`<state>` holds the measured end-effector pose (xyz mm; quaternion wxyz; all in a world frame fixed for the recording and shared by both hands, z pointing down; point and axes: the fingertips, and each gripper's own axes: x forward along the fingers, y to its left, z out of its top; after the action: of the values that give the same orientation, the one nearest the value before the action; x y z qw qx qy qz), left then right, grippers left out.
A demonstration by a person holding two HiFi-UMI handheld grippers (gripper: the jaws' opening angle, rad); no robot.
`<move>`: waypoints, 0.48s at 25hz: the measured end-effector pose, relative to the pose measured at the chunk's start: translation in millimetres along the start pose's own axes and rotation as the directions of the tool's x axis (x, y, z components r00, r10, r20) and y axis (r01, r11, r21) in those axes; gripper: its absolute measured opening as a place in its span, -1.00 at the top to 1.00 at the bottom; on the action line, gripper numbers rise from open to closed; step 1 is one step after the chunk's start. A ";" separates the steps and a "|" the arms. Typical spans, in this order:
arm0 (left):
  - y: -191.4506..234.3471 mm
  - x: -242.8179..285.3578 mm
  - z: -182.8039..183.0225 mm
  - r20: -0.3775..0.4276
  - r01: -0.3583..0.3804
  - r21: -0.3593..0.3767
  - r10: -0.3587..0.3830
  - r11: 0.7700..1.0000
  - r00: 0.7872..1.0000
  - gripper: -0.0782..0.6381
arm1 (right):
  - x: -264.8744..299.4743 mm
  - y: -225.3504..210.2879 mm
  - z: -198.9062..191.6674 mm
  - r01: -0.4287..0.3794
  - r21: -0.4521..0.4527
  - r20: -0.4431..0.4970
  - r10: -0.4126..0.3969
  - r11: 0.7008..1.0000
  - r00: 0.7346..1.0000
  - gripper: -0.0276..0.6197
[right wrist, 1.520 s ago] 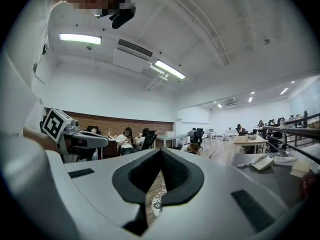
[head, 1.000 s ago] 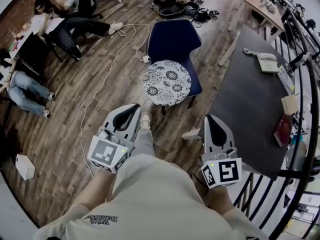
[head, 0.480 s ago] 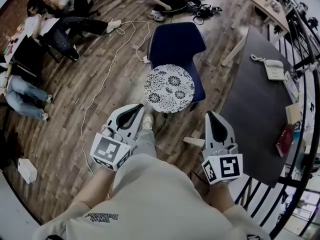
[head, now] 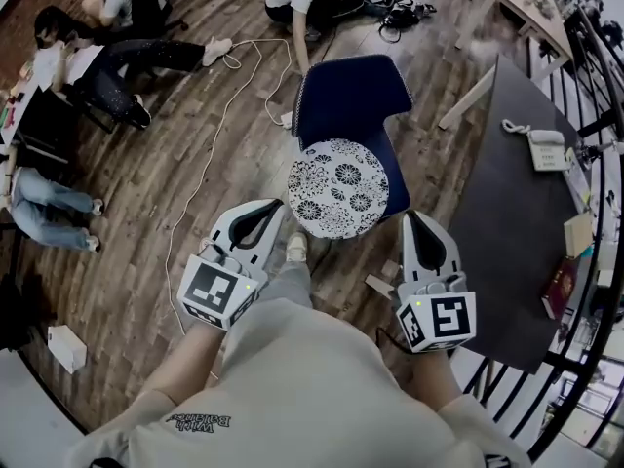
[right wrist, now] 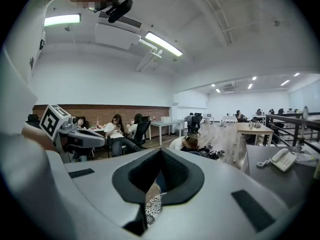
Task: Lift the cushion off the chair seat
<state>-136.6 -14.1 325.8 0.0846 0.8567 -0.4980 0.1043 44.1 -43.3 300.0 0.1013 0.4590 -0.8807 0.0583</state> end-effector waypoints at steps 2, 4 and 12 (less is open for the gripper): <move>20.5 15.7 4.0 -0.008 0.013 -0.003 -0.013 1.000 1.000 0.77 | 23.1 -6.1 7.2 0.013 -0.007 -0.008 -0.013 1.000 1.000 0.91; 38.7 31.9 8.6 -0.012 0.035 -0.005 -0.035 0.999 0.999 0.77 | 44.2 -11.7 13.8 0.030 -0.010 -0.017 -0.030 0.999 0.999 0.91; 89.6 84.6 25.9 0.016 0.133 0.013 -0.133 0.991 0.991 0.77 | 107.9 -24.3 32.8 0.107 -0.024 -0.017 -0.108 0.994 0.994 0.91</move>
<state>-171.4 -135.1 326.7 0.0821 0.8893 -0.4399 0.0940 -0.2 -149.6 293.4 0.1175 0.5041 -0.8544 0.0465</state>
